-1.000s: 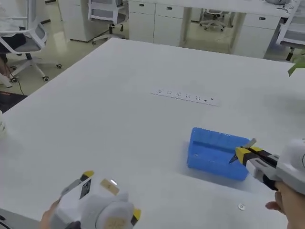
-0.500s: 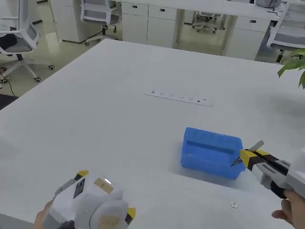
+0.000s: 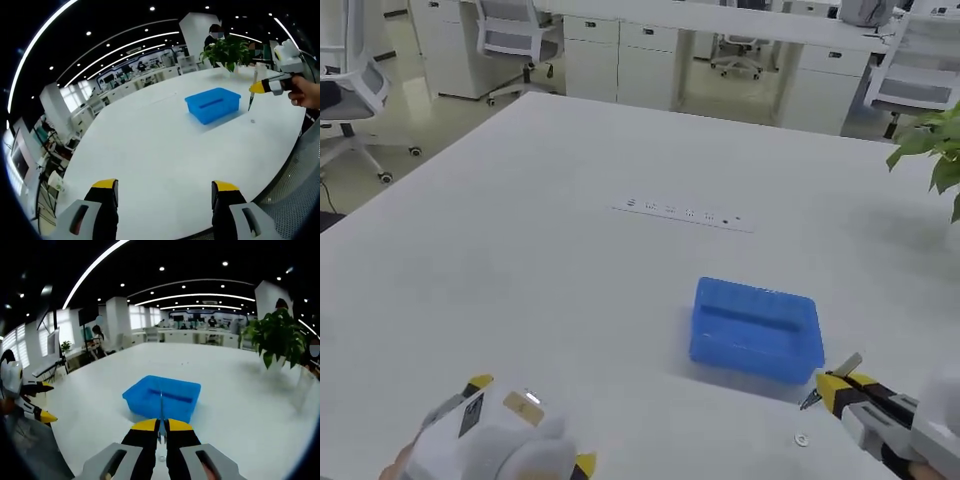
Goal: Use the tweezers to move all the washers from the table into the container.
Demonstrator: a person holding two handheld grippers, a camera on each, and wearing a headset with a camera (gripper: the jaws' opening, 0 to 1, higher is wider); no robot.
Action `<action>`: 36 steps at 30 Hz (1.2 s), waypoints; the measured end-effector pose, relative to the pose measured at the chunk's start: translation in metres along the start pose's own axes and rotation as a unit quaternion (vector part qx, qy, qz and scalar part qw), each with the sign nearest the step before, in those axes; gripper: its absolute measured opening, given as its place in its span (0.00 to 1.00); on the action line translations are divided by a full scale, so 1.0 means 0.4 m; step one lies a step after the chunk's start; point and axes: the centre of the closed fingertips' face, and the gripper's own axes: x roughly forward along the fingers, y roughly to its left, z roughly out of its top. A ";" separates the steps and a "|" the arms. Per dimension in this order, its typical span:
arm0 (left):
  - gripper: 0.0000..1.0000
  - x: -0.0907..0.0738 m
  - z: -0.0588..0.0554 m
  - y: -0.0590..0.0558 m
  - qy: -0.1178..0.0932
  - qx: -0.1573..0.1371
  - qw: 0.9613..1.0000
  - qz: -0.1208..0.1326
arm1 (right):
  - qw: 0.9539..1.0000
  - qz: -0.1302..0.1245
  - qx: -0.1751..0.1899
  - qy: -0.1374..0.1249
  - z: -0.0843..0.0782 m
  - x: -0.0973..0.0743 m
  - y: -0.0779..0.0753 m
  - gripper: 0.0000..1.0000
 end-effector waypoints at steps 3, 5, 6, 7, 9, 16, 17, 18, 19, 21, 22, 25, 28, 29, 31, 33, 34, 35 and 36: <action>0.77 0.000 -0.003 -0.001 0.003 0.003 1.000 -0.001 | 1.000 0.004 0.001 0.009 -0.023 0.001 0.002 0.02; 0.77 0.000 -0.003 -0.001 0.004 0.004 1.000 -0.001 | 1.000 0.004 -0.003 0.016 -0.034 0.000 0.001 0.02; 0.77 0.000 -0.004 -0.001 0.005 0.004 1.000 -0.001 | 1.000 0.004 -0.004 0.019 -0.038 0.000 0.000 0.02; 0.77 0.000 -0.005 -0.002 0.007 0.004 1.000 -0.001 | 1.000 0.004 -0.003 0.020 -0.040 -0.001 -0.001 0.02; 0.77 0.000 -0.005 -0.002 0.008 0.005 1.000 -0.002 | 1.000 0.002 -0.002 0.018 -0.040 -0.004 -0.002 0.02; 0.77 0.000 -0.006 0.001 0.008 0.005 1.000 0.001 | 0.999 0.002 -0.021 0.027 -0.061 0.000 0.001 0.02; 0.77 0.000 -0.006 0.001 0.007 0.005 1.000 0.001 | 0.999 0.003 -0.019 0.027 -0.059 0.002 0.000 0.02; 0.77 0.000 -0.006 0.001 0.007 0.005 1.000 0.001 | 1.000 0.003 -0.019 0.025 -0.056 -0.001 0.002 0.02; 0.77 0.000 -0.005 0.001 0.007 0.006 1.000 0.001 | 1.000 0.003 -0.017 0.024 -0.056 0.000 0.000 0.02; 0.77 0.000 -0.005 0.002 0.006 0.006 1.000 0.002 | 1.000 0.003 -0.017 0.025 -0.058 -0.002 0.000 0.02; 0.77 0.000 -0.005 0.002 0.006 0.005 1.000 0.002 | 0.999 0.004 -0.020 0.026 -0.059 -0.002 -0.001 0.02; 0.77 0.000 -0.005 0.004 0.005 0.004 1.000 0.003 | 0.999 0.003 -0.024 0.026 -0.063 0.000 0.003 0.02; 0.77 0.000 -0.006 0.005 0.006 0.004 1.000 0.004 | 0.999 0.003 -0.024 0.024 -0.063 0.001 0.003 0.02; 0.77 0.000 -0.004 0.006 0.005 0.003 1.000 0.005 | 0.999 0.003 -0.025 0.024 -0.063 0.001 0.003 0.02; 0.77 0.000 -0.004 0.007 0.004 0.002 1.000 0.006 | 0.999 0.003 -0.027 0.024 -0.063 -0.001 0.004 0.02; 0.77 0.000 -0.003 0.005 0.003 0.002 1.000 0.005 | 0.999 0.003 -0.028 0.025 -0.064 -0.001 0.002 0.01; 0.77 0.000 -0.003 0.004 0.004 0.003 1.000 0.004 | 0.999 0.003 -0.028 0.027 -0.065 -0.002 0.001 0.01; 0.77 0.000 -0.004 0.004 0.004 0.004 1.000 0.004 | 0.999 0.003 -0.028 0.028 -0.065 -0.002 0.001 0.01; 0.77 0.001 -0.004 0.002 0.005 0.005 1.000 0.002 | 0.999 0.002 -0.026 0.029 -0.064 -0.002 -0.001 0.01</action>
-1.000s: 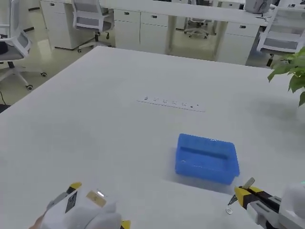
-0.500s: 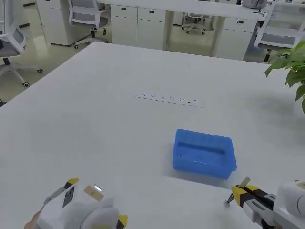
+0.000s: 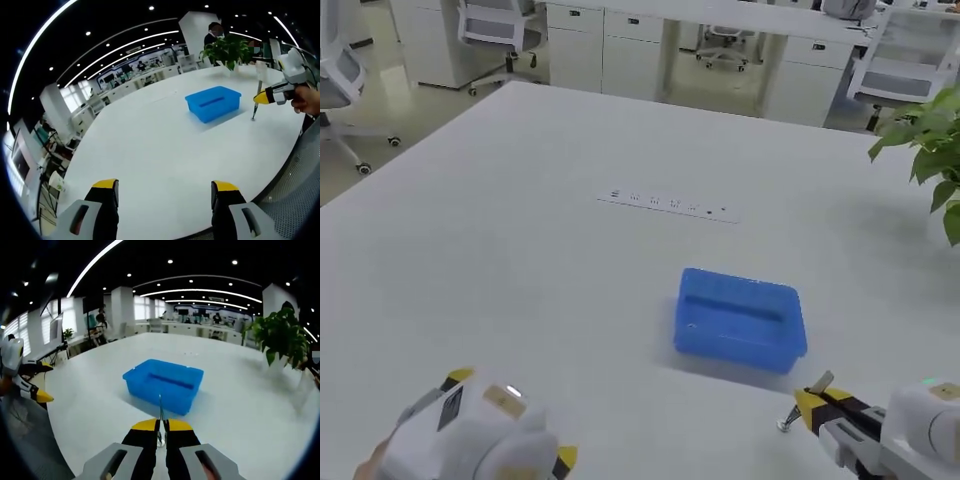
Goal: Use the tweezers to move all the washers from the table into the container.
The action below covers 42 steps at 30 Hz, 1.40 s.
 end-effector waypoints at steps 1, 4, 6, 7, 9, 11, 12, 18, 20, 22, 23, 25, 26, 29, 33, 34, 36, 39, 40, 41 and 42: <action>0.77 0.000 0.000 -0.001 0.000 0.001 1.000 -0.001 | 1.000 -0.001 0.002 0.001 0.000 0.000 -0.002 0.01; 0.77 0.001 -0.002 -0.005 0.003 0.004 1.000 -0.004 | 1.000 -0.004 0.007 0.004 -0.001 0.001 -0.006 0.01; 0.77 0.002 -0.004 -0.007 0.004 0.005 1.000 -0.006 | 1.000 -0.005 0.012 0.006 -0.001 0.002 -0.008 0.01; 0.77 0.001 -0.004 -0.008 0.005 0.006 1.000 -0.007 | 1.000 -0.005 0.014 0.008 -0.001 0.001 -0.007 0.01; 0.76 0.001 -0.005 -0.010 0.006 0.007 1.000 -0.009 | 1.000 -0.005 0.012 0.011 -0.001 0.001 -0.007 0.01; 0.76 0.001 -0.006 -0.012 0.008 0.008 1.000 -0.011 | 1.000 -0.004 0.017 0.013 0.000 0.001 -0.005 0.01; 0.76 0.002 -0.007 -0.013 0.009 0.009 1.000 -0.011 | 1.000 -0.005 0.019 0.012 0.003 0.000 -0.005 0.01; 0.76 0.003 -0.011 -0.015 0.014 0.012 1.000 -0.014 | 1.000 0.001 0.023 0.000 0.033 -0.003 0.007 0.01; 0.76 0.004 -0.012 -0.015 0.015 0.012 1.000 -0.014 | 1.000 0.002 0.022 -0.005 0.045 -0.003 0.009 0.01; 0.76 0.004 -0.013 -0.014 0.016 0.012 1.000 -0.015 | 1.000 0.003 0.018 -0.013 0.062 -0.003 0.008 0.01; 0.76 0.004 -0.013 -0.014 0.017 0.012 1.000 -0.014 | 1.000 0.004 0.018 -0.016 0.071 -0.003 0.009 0.01; 0.76 0.005 -0.015 -0.013 0.019 0.012 1.000 -0.014 | 1.000 0.005 0.015 -0.025 0.097 -0.005 0.010 0.01; 0.76 0.005 -0.015 -0.013 0.019 0.012 1.000 -0.014 | 0.999 0.005 0.013 -0.029 0.107 -0.005 0.010 0.01; 0.76 0.005 -0.015 -0.009 0.019 0.012 1.000 -0.010 | 0.999 0.011 0.011 -0.045 0.152 0.002 0.012 0.01; 0.76 0.005 -0.015 -0.004 0.019 0.009 1.000 -0.006 | 0.998 0.018 0.004 -0.063 0.205 0.016 0.019 0.01; 0.76 0.005 -0.014 -0.003 0.018 0.008 1.000 -0.005 | 0.998 0.019 0.002 -0.065 0.214 0.019 0.020 0.01; 0.76 0.005 -0.013 0.000 0.017 0.005 1.000 -0.002 | 0.997 0.022 -0.005 -0.070 0.234 0.030 0.022 0.01; 0.78 0.005 -0.012 0.000 0.017 0.000 1.000 -0.004 | 0.997 0.026 -0.011 -0.072 0.253 0.048 0.022 0.01; 0.78 0.006 -0.011 -0.002 0.016 0.002 1.000 -0.006 | 0.997 0.027 -0.013 -0.073 0.259 0.058 0.021 0.01; 0.78 0.005 -0.008 -0.003 0.014 0.003 1.000 -0.007 | 0.997 0.027 -0.015 -0.073 0.262 0.064 0.019 0.01; 0.78 0.004 -0.005 -0.005 0.012 0.003 1.000 -0.008 | 0.997 0.027 -0.017 -0.072 0.264 0.072 0.017 0.01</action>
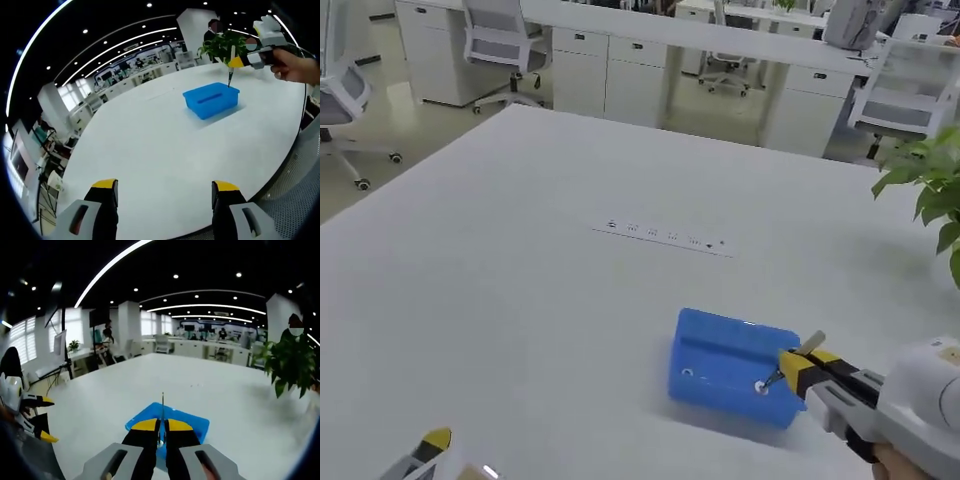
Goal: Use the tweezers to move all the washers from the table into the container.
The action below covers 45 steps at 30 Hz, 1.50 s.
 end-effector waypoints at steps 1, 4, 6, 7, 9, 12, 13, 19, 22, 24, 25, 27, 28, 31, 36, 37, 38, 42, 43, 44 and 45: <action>0.78 -0.001 0.002 -0.001 -0.002 0.000 1.000 -0.001 | 1.000 0.000 -0.001 0.003 -0.001 0.012 -0.004 0.01; 0.77 -0.005 0.009 -0.003 -0.008 -0.009 1.000 -0.010 | 1.000 0.002 -0.002 0.006 -0.004 0.035 -0.011 0.01; 0.77 -0.010 0.015 -0.005 -0.012 -0.018 1.000 -0.018 | 1.000 0.003 -0.004 0.012 -0.012 0.047 -0.012 0.01; 0.77 -0.011 0.016 -0.006 -0.013 -0.023 0.999 -0.022 | 1.000 0.003 -0.006 0.018 -0.020 0.055 -0.013 0.01; 0.76 -0.013 0.021 -0.010 -0.015 -0.037 0.999 -0.032 | 1.000 0.003 -0.010 0.025 -0.032 0.065 -0.016 0.01; 0.77 -0.019 0.033 -0.014 -0.022 -0.047 0.998 -0.042 | 0.999 0.004 -0.011 0.034 -0.051 0.080 -0.021 0.01; 0.77 -0.023 0.039 -0.015 -0.024 -0.049 0.997 -0.045 | 0.999 0.004 -0.012 0.038 -0.057 0.084 -0.022 0.01; 0.75 -0.048 0.091 -0.028 -0.050 -0.067 0.994 -0.070 | 0.999 0.002 -0.013 0.047 -0.072 0.098 -0.033 0.01; 0.76 -0.058 0.116 -0.037 -0.066 -0.076 0.992 -0.078 | 0.999 0.000 -0.011 0.046 -0.072 0.097 -0.032 0.01; 0.77 -0.061 0.127 -0.046 -0.073 -0.084 0.990 -0.086 | 0.999 0.000 -0.013 0.051 -0.080 0.099 -0.033 0.01; 0.78 -0.063 0.134 -0.051 -0.076 -0.090 0.989 -0.091 | 0.999 0.000 -0.014 0.052 -0.083 0.099 -0.034 0.01; 0.78 -0.070 0.152 -0.063 -0.080 -0.099 0.986 -0.105 | 0.998 0.000 -0.017 0.056 -0.092 0.100 -0.036 0.01; 0.79 -0.072 0.159 -0.064 -0.084 -0.100 0.986 -0.105 | 0.998 0.000 -0.019 0.059 -0.099 0.102 -0.038 0.01; 0.77 -0.081 0.189 -0.078 -0.099 -0.097 0.983 -0.120 | 0.998 -0.001 -0.022 0.067 -0.114 0.105 -0.044 0.01; 0.77 -0.085 0.219 -0.091 -0.103 -0.092 0.981 -0.134 | 0.997 0.004 -0.014 0.071 -0.128 0.107 -0.037 0.01; 0.76 -0.085 0.225 -0.092 -0.103 -0.084 0.982 -0.135 | 0.997 0.006 -0.011 0.070 -0.129 0.110 -0.034 0.01; 0.76 -0.085 0.229 -0.093 -0.104 -0.079 0.982 -0.135 | 0.997 0.006 -0.011 0.070 -0.130 0.112 -0.033 0.02; 0.77 -0.085 0.249 -0.096 -0.105 -0.075 0.981 -0.142 | 0.997 0.008 -0.012 0.071 -0.134 0.124 -0.028 0.02; 0.77 -0.085 0.253 -0.096 -0.107 -0.077 0.981 -0.143 | 0.997 0.008 -0.013 0.073 -0.137 0.129 -0.028 0.02; 0.77 -0.086 0.262 -0.097 -0.111 -0.079 0.980 -0.146 | 0.997 0.009 -0.013 0.075 -0.140 0.131 -0.029 0.02; 0.77 -0.086 0.266 -0.098 -0.113 -0.080 0.979 -0.147 | 0.997 0.010 -0.011 0.076 -0.145 0.134 -0.029 0.02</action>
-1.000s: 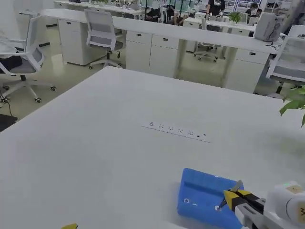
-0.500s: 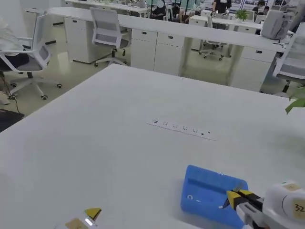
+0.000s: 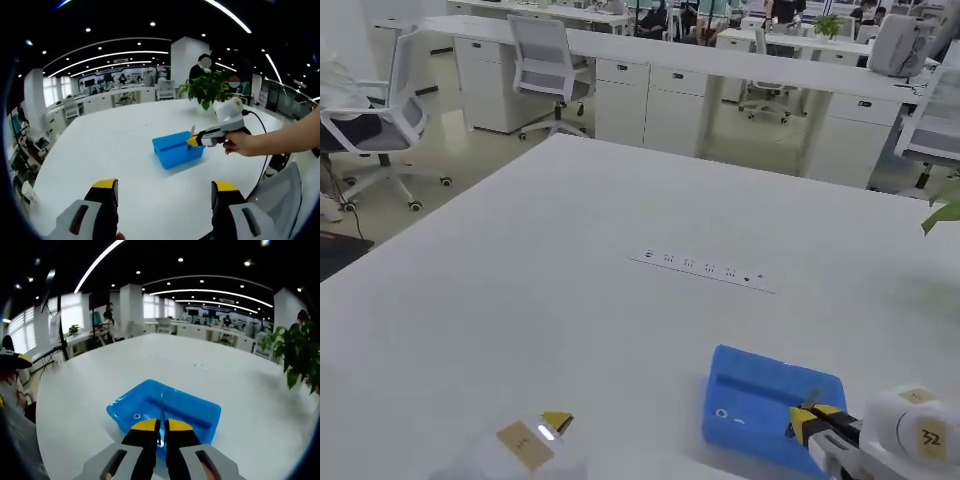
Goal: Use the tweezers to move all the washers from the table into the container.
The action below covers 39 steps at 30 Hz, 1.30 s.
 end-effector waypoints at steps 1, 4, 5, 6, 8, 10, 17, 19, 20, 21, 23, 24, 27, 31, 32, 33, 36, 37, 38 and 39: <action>0.76 0.002 0.003 -0.001 0.000 0.000 1.000 -0.001 | 1.000 0.001 0.001 0.001 -0.002 0.001 0.000 0.02; 0.74 0.007 0.018 -0.007 0.000 0.004 1.000 -0.007 | 1.000 0.001 0.004 0.001 -0.003 0.002 0.001 0.02; 0.73 0.008 0.024 -0.007 -0.003 0.003 1.000 -0.008 | 1.000 0.002 0.004 0.002 -0.004 0.002 0.001 0.02; 0.73 0.010 0.033 -0.009 -0.006 0.000 1.000 -0.012 | 1.000 0.002 0.004 0.003 -0.005 0.002 0.002 0.02; 0.74 0.012 0.049 -0.013 -0.013 -0.008 1.000 -0.019 | 1.000 0.002 0.005 0.001 -0.005 0.003 0.001 0.02; 0.75 0.016 0.060 -0.016 -0.014 -0.014 0.999 -0.025 | 1.000 0.001 0.010 0.001 -0.005 0.003 -0.003 0.02; 0.70 0.019 0.133 -0.043 -0.036 -0.025 0.997 -0.064 | 1.000 -0.005 -0.015 -0.023 0.041 -0.022 -0.005 0.02; 0.68 0.017 0.159 -0.059 -0.050 -0.029 0.995 -0.087 | 0.999 -0.002 -0.017 -0.033 0.065 -0.035 -0.001 0.02; 0.68 0.017 0.166 -0.066 -0.049 -0.033 0.993 -0.098 | 0.999 -0.002 -0.016 -0.039 0.076 -0.041 -0.001 0.02; 0.68 0.016 0.178 -0.076 -0.052 -0.037 0.992 -0.113 | 0.999 0.001 -0.015 -0.049 0.093 -0.051 0.001 0.02; 0.68 0.015 0.195 -0.095 -0.053 -0.034 0.988 -0.141 | 0.998 0.015 -0.008 -0.062 0.118 -0.070 0.014 0.02; 0.67 0.014 0.205 -0.099 -0.059 -0.034 0.987 -0.147 | 0.998 0.019 -0.009 -0.066 0.126 -0.078 0.017 0.02; 0.62 0.008 0.226 -0.119 -0.065 -0.023 0.982 -0.176 | 0.996 0.043 -0.012 -0.075 0.153 -0.112 0.048 0.02; 0.56 0.006 0.231 -0.143 -0.057 0.030 0.978 -0.199 | 0.993 0.078 -0.038 -0.086 0.177 -0.165 0.106 0.02; 0.55 0.007 0.230 -0.148 -0.054 0.035 0.977 -0.202 | 0.992 0.084 -0.040 -0.090 0.182 -0.176 0.117 0.02; 0.53 0.008 0.230 -0.151 -0.055 0.035 0.977 -0.203 | 0.990 0.095 -0.041 -0.092 0.185 -0.192 0.134 0.02; 0.48 0.004 0.228 -0.165 -0.054 0.039 0.973 -0.222 | 0.987 0.122 -0.050 -0.089 0.179 -0.222 0.173 0.02; 0.47 0.001 0.229 -0.172 -0.055 0.037 0.971 -0.231 | 0.987 0.130 -0.053 -0.083 0.173 -0.230 0.185 0.02; 0.45 -0.002 0.228 -0.181 -0.053 0.040 0.968 -0.242 | 0.986 0.135 -0.056 -0.082 0.172 -0.239 0.196 0.02; 0.44 -0.003 0.229 -0.184 -0.054 0.042 0.967 -0.246 | 0.984 0.144 -0.060 -0.086 0.173 -0.253 0.213 0.02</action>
